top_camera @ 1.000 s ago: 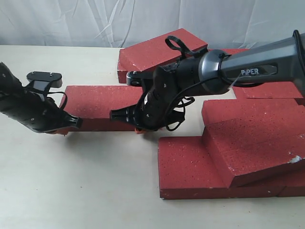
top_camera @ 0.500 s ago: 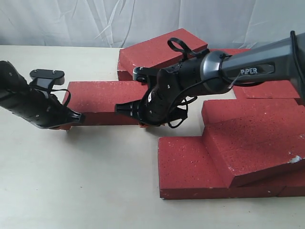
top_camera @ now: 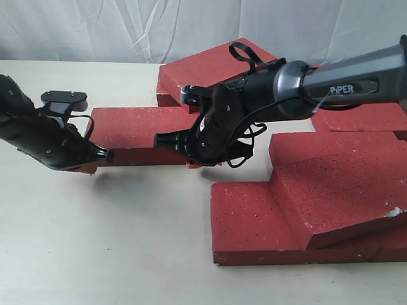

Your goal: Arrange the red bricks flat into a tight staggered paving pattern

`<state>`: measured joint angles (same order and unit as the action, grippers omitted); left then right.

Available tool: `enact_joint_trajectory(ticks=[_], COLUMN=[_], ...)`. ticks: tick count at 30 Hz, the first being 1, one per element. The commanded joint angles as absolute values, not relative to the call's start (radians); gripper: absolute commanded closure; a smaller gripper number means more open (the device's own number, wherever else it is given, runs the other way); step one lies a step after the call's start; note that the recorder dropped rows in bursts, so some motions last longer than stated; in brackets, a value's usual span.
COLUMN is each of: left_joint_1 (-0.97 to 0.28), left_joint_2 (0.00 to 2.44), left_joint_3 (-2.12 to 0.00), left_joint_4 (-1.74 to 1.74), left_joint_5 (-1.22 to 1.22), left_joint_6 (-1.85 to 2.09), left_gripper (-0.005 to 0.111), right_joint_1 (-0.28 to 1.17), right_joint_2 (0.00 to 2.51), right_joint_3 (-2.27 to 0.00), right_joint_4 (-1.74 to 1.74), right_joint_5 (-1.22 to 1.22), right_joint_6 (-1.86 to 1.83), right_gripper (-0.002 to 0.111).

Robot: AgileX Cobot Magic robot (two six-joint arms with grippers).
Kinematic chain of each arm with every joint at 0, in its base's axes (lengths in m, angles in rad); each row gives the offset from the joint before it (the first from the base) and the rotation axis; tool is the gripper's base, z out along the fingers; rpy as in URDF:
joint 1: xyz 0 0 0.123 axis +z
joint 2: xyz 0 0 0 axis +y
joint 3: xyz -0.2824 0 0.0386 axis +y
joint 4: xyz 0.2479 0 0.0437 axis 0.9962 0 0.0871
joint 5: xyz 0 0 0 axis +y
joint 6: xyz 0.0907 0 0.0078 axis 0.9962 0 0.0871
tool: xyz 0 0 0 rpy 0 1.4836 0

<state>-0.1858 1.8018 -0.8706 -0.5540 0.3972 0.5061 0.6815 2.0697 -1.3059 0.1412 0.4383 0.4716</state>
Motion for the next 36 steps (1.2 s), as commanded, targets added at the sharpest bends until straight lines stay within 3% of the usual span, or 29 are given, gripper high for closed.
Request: enact_joint_trajectory(ticks=[1,18,28,36], left_joint_1=[-0.19,-0.19,-0.19,-0.056], left_joint_2=[1.743,1.864,1.701,1.708], left_joint_3=[-0.888,-0.888,-0.96,-0.962], left_joint_4=[-0.567,-0.56,-0.577,-0.572], left_joint_5=[0.447,0.253,0.426,0.38], left_joint_6=[0.508,0.508,0.508,0.486], left_gripper=[0.107,0.107,0.107,0.107], right_joint_1=[0.675,0.675,0.675,0.565], right_joint_2=[2.018,2.081,1.963,1.89], right_joint_3=[-1.312,-1.312,-1.312,-1.312], right_joint_4=[0.115,-0.015,-0.091,-0.119], right_joint_5=[0.488,0.353,0.495,0.607], right_joint_6=[0.472,0.472,0.472,0.472], right_gripper=[0.109,0.109,0.109,0.109])
